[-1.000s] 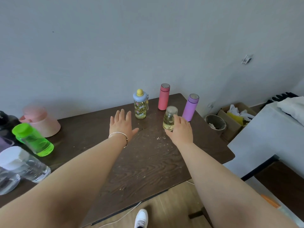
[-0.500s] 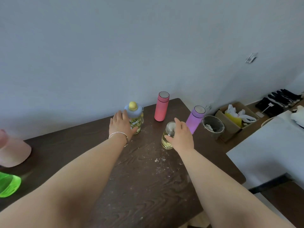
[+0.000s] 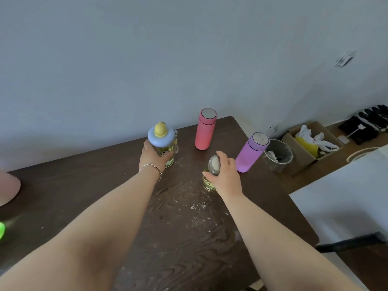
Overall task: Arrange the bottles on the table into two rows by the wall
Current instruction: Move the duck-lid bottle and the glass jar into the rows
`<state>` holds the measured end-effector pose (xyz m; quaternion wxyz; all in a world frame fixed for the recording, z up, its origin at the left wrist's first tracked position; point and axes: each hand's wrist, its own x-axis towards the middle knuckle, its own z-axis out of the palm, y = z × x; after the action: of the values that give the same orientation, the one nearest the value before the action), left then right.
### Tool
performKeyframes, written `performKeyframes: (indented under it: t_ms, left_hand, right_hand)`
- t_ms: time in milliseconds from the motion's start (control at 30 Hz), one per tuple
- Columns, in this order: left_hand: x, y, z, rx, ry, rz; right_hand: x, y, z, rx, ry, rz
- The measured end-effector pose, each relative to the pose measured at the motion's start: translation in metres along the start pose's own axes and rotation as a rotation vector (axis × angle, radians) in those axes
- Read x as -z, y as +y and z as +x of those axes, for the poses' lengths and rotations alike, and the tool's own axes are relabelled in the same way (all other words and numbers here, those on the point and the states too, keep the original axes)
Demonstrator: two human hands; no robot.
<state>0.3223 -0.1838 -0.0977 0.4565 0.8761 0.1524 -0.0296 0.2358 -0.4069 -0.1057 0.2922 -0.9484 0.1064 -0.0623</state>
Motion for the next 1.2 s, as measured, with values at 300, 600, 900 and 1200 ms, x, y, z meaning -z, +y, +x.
performKeyframes:
  t_ms: [300, 600, 900, 1200]
  left_hand:
    - [-0.006, -0.004, 0.005, 0.015, 0.022, -0.065]
    - [0.008, -0.013, -0.006, -0.049, 0.002, -0.043]
    - [0.054, -0.026, -0.045, -0.06, -0.001, -0.048]
    - [0.098, -0.038, -0.142, -0.063, 0.071, -0.068]
  right_hand:
    - [0.002, 0.0, -0.001, -0.003, 0.002, 0.0]
    - [0.007, -0.01, -0.009, -0.005, 0.015, -0.003]
    - [0.026, -0.041, -0.037, -0.017, 0.043, 0.05]
    - [0.042, -0.075, -0.09, 0.086, 0.025, 0.142]
